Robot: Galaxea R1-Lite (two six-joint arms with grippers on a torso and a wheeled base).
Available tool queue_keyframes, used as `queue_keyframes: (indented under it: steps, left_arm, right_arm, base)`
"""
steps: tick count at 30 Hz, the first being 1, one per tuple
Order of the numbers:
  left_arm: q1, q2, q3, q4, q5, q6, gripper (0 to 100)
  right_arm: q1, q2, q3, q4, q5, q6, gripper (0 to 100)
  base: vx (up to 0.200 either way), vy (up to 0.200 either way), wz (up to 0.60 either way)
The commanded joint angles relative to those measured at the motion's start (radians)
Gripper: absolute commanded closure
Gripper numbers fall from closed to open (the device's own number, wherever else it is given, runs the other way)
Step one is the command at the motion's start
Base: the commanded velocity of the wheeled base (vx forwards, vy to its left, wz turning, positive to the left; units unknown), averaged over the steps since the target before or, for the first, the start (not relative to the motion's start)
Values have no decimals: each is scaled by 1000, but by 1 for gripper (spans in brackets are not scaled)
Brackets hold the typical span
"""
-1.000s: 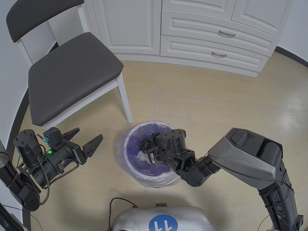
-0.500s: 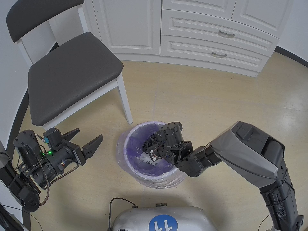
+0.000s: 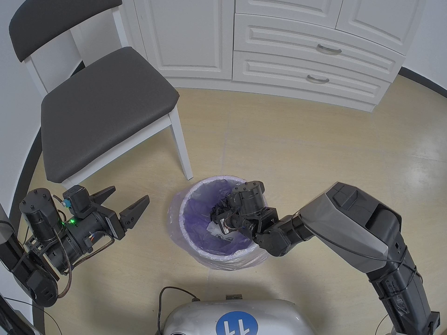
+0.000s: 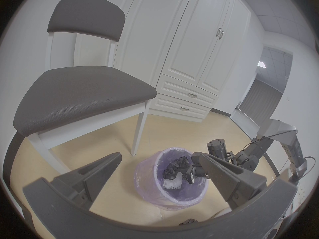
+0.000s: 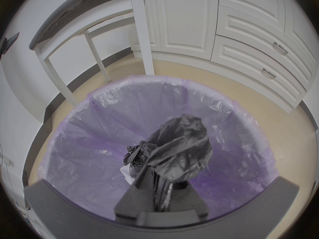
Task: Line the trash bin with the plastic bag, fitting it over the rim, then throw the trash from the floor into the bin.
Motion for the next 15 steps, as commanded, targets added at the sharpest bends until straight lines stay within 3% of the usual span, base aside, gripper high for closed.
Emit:
queue_keyframes:
  steps: [1,9,10,15]
  left_arm:
    - [0,0,-1,-1,0,0,0]
    - [0,0,-1,-1,0,0,0]
    - [2,0,-1,-1,0,0,0]
    - [2,0,-1,-1,0,0,0]
  right_arm:
    - [1,10,-1,-2,0,0,100]
    - [11,11,-1,-5,0,-2,100]
    - [12,11,-1,-5,0,-2,0]
    - [14,10,-1,-7,0,-2,0]
  base:
    - [0,0,0]
    - [0,0,0]
    - [0,0,0]
    - [0,0,0]
